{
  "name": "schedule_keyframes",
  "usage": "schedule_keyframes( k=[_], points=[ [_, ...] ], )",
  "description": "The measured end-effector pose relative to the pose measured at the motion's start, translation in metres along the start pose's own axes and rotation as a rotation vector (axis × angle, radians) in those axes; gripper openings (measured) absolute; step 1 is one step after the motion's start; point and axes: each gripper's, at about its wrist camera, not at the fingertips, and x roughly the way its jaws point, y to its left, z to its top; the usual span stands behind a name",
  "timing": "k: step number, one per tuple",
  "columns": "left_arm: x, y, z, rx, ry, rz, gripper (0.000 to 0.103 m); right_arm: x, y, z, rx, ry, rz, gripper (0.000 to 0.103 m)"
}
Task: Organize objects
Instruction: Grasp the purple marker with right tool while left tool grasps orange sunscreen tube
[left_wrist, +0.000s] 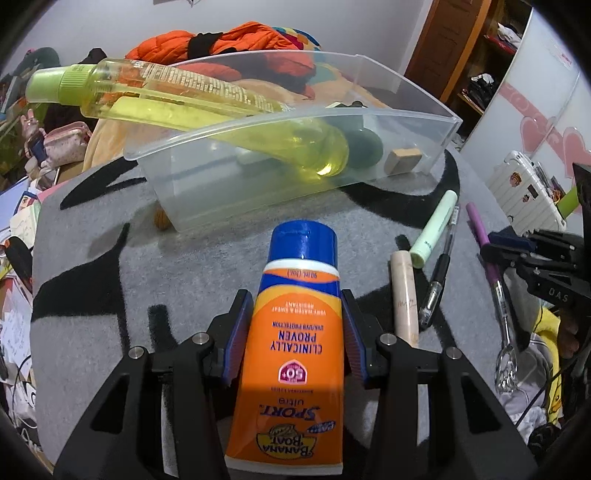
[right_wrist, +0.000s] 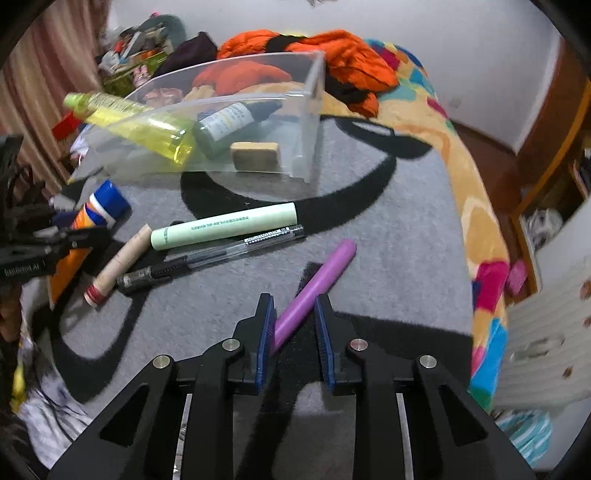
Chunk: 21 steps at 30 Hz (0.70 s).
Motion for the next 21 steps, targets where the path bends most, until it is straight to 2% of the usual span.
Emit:
schedule_keyframes(
  k=[2, 3, 6, 9, 12, 14, 15, 21],
  points=[
    [0.002, -0.002, 0.002, 0.005, -0.003, 0.005, 0.047, 0.005, 0.001, 0.0, 0.055, 0.024, 0.034, 0.029],
    [0.003, -0.004, 0.003, 0.012, -0.008, 0.015, 0.047, 0.006, 0.003, -0.001, 0.068, 0.01, 0.034, 0.031],
    [0.005, -0.008, 0.006, 0.024, -0.018, 0.026, 0.045, 0.008, 0.018, 0.0, 0.042, -0.009, -0.012, 0.035],
    [0.003, -0.007, 0.007, 0.009, -0.027, 0.006, 0.044, 0.01, 0.032, 0.0, 0.007, -0.034, -0.049, 0.022],
    [-0.001, -0.005, 0.006, -0.008, -0.034, -0.001, 0.043, 0.009, 0.032, 0.002, -0.005, -0.036, -0.038, 0.017],
    [-0.005, -0.004, 0.006, -0.022, -0.043, -0.002, 0.043, 0.007, 0.03, 0.005, 0.008, -0.035, -0.009, 0.01],
    [-0.009, -0.002, 0.006, -0.031, -0.052, -0.007, 0.043, 0.005, 0.028, 0.007, 0.013, -0.04, 0.007, 0.011],
    [-0.03, 0.002, 0.011, -0.058, -0.108, -0.009, 0.043, -0.014, 0.027, 0.018, -0.004, -0.12, -0.022, 0.01]
  ],
)
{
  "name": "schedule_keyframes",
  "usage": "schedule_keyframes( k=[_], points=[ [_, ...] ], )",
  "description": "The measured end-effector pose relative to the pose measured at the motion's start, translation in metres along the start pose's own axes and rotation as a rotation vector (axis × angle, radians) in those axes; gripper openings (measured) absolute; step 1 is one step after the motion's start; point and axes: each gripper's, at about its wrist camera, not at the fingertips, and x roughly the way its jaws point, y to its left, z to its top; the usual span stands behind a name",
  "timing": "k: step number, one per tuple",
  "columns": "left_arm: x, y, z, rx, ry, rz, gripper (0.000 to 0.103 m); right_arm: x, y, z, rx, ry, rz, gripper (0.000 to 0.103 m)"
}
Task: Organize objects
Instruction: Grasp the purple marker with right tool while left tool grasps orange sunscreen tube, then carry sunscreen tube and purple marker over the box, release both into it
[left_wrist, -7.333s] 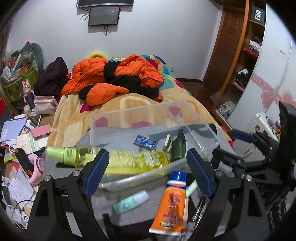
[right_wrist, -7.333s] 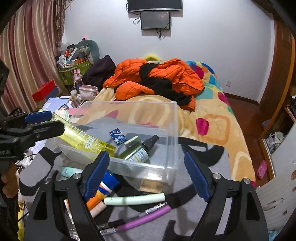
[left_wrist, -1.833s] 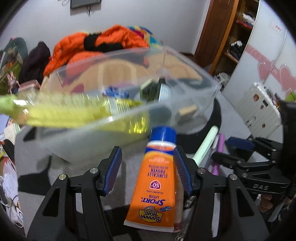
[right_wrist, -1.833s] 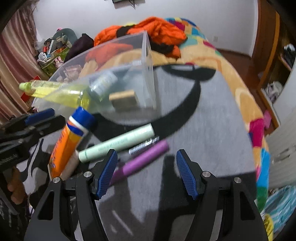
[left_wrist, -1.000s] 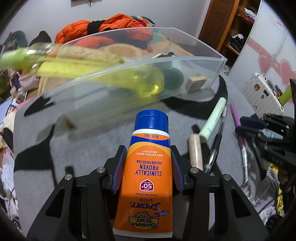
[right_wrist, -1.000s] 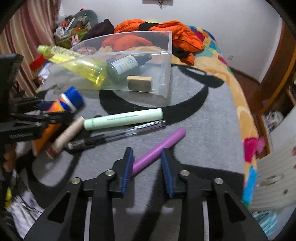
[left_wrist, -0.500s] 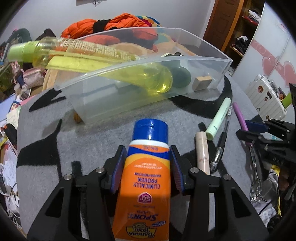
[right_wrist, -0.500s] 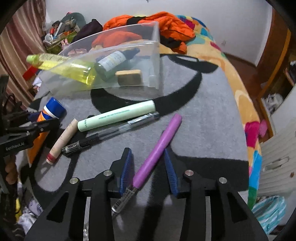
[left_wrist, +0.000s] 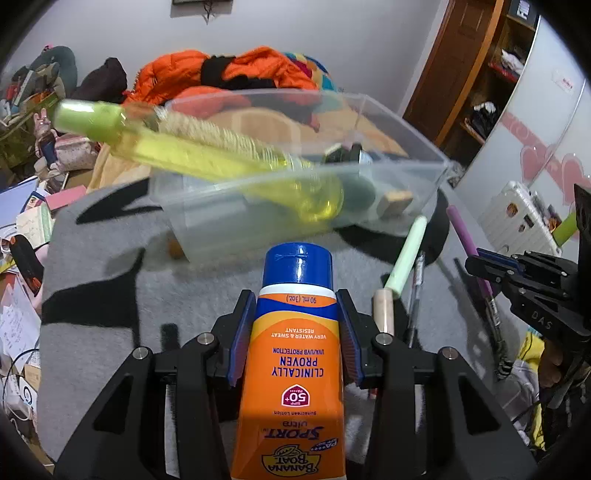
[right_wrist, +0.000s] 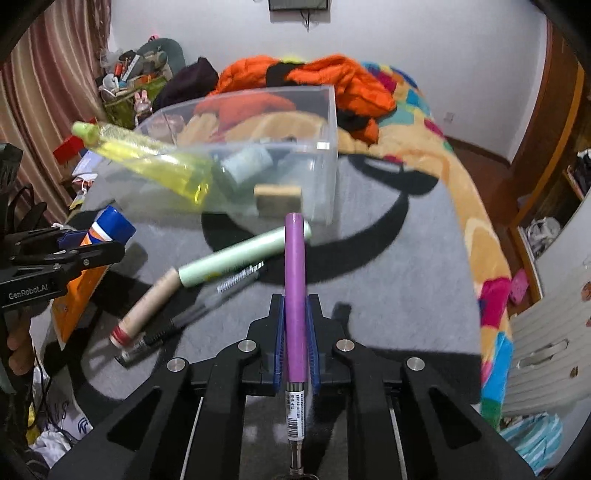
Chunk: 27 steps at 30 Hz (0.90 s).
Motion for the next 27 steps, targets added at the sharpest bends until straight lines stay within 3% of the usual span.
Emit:
schedule_keyframes(
  k=[6, 27],
  points=[
    [-0.022, 0.001, 0.013, -0.031, -0.065, -0.022, 0.043, -0.021, -0.003, 0.013, 0.018, -0.08, -0.011, 0.01],
    [-0.057, -0.007, 0.075, -0.004, -0.248, 0.007, 0.043, -0.105, -0.012, 0.085, 0.034, -0.401, -0.07, 0.01]
  ],
)
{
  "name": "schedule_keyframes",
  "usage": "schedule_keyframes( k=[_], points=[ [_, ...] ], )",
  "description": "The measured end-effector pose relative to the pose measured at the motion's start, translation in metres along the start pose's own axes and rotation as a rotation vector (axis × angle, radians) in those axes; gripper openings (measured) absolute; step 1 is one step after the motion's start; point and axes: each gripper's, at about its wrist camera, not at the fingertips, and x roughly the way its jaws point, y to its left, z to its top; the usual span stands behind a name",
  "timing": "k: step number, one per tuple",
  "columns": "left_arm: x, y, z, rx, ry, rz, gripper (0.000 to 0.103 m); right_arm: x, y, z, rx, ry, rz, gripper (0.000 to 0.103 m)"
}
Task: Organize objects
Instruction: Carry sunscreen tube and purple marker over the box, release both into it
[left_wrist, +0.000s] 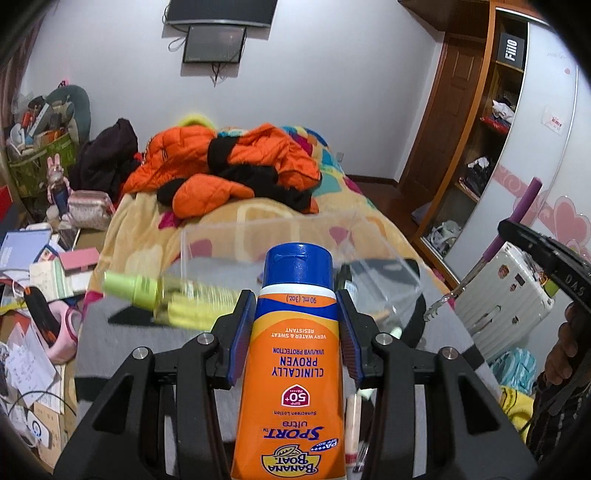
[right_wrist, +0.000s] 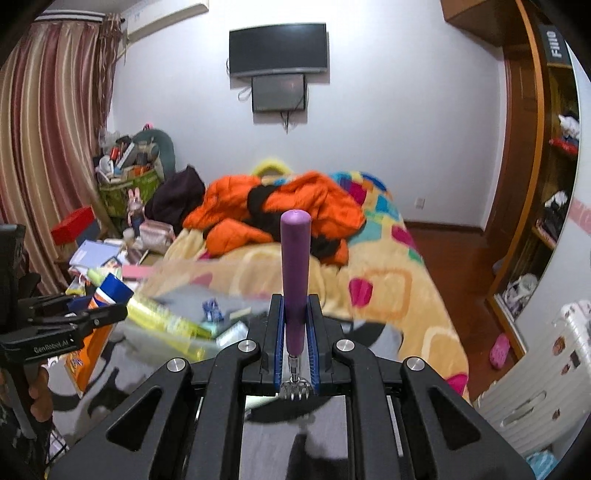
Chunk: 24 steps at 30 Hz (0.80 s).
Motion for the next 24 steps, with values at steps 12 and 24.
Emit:
schedule_keyframes(
  k=[12, 24],
  points=[
    [0.037, 0.005, 0.04, 0.006, 0.014, 0.017, 0.043, 0.018, 0.021, 0.038, -0.039, -0.07, 0.021, 0.01],
    [0.117, -0.009, 0.047, 0.013, 0.201, -0.03, 0.043, 0.079, 0.049, 0.036, -0.173, 0.039, 0.01, 0.01]
  ],
)
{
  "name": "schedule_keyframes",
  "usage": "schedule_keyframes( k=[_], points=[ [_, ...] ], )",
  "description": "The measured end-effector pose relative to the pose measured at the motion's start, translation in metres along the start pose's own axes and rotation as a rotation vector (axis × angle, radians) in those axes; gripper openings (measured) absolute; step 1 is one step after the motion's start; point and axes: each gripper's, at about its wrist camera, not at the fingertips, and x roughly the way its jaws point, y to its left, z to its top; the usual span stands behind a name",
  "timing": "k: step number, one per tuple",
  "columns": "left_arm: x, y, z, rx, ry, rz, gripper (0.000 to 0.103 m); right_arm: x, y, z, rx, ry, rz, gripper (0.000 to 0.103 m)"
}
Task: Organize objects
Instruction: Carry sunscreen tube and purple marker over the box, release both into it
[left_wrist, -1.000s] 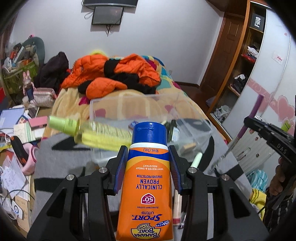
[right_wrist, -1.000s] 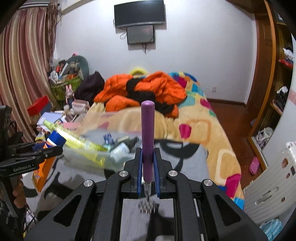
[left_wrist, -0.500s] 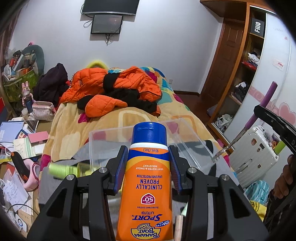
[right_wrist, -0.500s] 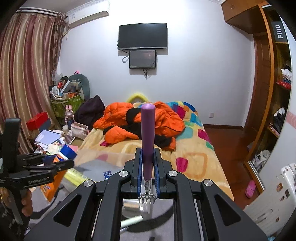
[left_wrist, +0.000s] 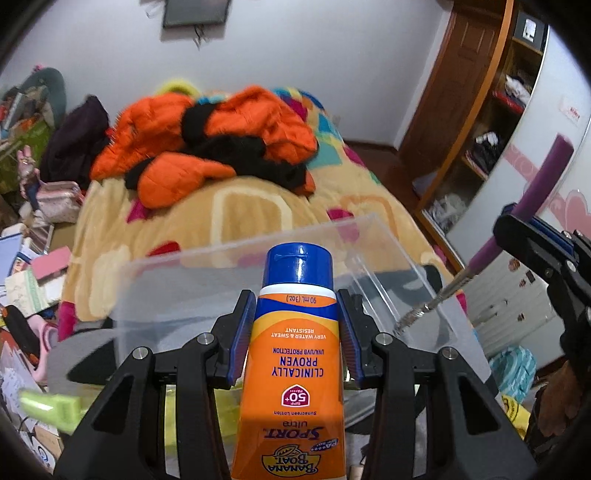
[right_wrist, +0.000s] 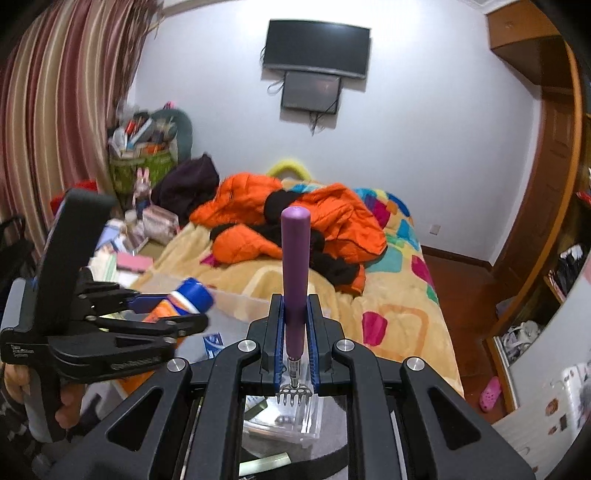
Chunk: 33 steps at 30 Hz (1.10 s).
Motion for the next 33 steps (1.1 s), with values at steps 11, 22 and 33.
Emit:
schedule_keyframes(
  k=[11, 22, 33],
  points=[
    [0.015, -0.016, 0.001, 0.048, 0.045, -0.009, 0.033, 0.037, 0.003, -0.003, -0.019, 0.075, 0.034, 0.01],
    [-0.03, 0.003, -0.024, 0.048, -0.014, 0.019, 0.033, 0.066, 0.006, -0.006, 0.03, 0.138, 0.134, 0.012],
    [-0.077, 0.011, -0.056, 0.06, -0.067, 0.058, 0.044, 0.088, 0.046, -0.016, -0.029, 0.209, 0.236, 0.021]
  ],
)
